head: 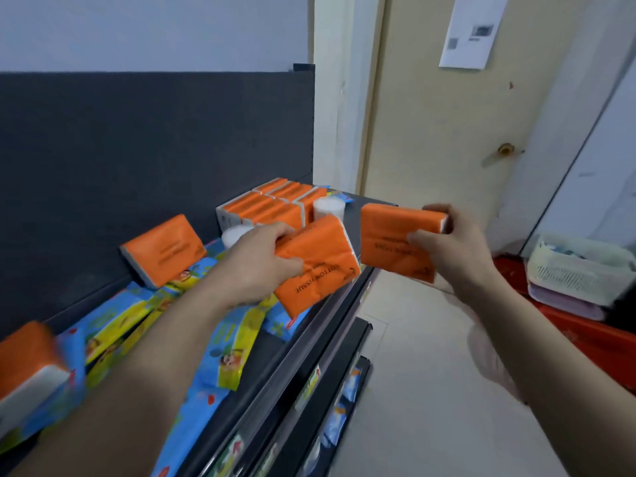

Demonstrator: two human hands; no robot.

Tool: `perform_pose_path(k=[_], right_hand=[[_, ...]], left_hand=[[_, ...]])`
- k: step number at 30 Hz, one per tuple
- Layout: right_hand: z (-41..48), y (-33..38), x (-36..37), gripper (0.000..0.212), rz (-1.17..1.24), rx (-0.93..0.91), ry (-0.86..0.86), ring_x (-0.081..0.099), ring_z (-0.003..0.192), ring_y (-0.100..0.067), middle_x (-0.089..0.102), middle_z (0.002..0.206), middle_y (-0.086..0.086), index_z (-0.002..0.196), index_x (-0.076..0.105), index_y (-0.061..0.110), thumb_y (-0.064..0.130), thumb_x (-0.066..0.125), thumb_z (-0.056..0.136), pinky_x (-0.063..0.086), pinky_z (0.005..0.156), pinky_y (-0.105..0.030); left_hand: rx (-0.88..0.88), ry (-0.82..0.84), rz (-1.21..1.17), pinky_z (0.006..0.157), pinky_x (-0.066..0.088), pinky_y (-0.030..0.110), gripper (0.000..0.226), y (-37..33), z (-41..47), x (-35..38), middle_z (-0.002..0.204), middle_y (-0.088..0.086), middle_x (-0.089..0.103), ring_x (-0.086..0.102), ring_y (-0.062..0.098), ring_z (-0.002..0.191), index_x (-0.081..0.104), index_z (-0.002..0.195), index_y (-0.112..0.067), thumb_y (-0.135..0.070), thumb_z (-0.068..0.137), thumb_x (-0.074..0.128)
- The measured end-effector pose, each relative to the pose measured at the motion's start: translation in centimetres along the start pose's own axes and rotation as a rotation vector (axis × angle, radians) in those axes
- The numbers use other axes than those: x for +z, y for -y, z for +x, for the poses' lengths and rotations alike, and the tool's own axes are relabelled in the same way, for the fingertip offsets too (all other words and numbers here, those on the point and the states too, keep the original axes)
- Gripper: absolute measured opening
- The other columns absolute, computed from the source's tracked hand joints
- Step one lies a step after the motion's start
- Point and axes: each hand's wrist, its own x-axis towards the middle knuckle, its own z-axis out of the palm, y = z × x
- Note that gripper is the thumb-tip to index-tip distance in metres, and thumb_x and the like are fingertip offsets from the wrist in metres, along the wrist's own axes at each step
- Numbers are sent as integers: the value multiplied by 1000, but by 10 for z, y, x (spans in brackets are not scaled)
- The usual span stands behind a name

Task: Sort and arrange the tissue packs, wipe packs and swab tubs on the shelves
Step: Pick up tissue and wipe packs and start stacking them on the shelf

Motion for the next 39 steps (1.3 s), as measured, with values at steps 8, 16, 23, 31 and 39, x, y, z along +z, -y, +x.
perform_pose_path(k=[8,16,23,31,39], right_hand=[[97,-27,23,36,52,-37,42,60,88,-20,60,102,-7,108,54,12,15,73,78,51,65,-27],[199,-47,47,34,52,-108,252,61,91,-22,62,102,-4,103,54,19,19,74,76,54,76,-37],[258,-56,62,35,117,-175,474,56,84,-13,57,92,6,107,52,17,13,72,78,49,73,-28],[290,-63,94,33,188,-148,605,56,96,-15,56,105,10,105,44,18,10,67,83,51,77,-34],[311,-59,116,31,137,-192,568,52,93,-17,52,111,0,107,42,18,10,64,87,44,65,-20]], left_hand=[[-153,-89,-24,58,42,17,40,13,83,20,89,-12,58,55,1,73,53,119,-24,-21,81,65],[-348,-262,64,75,41,25,43,18,139,50,112,2,56,55,17,95,51,123,-18,-20,81,64],[-512,-406,135,58,30,11,45,20,156,76,104,-2,55,45,9,89,55,122,-17,-14,79,69],[-576,-400,192,85,41,28,40,35,177,88,107,2,60,52,22,109,60,115,-17,-12,77,70],[-571,-296,358,85,47,41,23,57,204,95,103,2,59,52,25,102,59,88,-18,-22,70,73]])
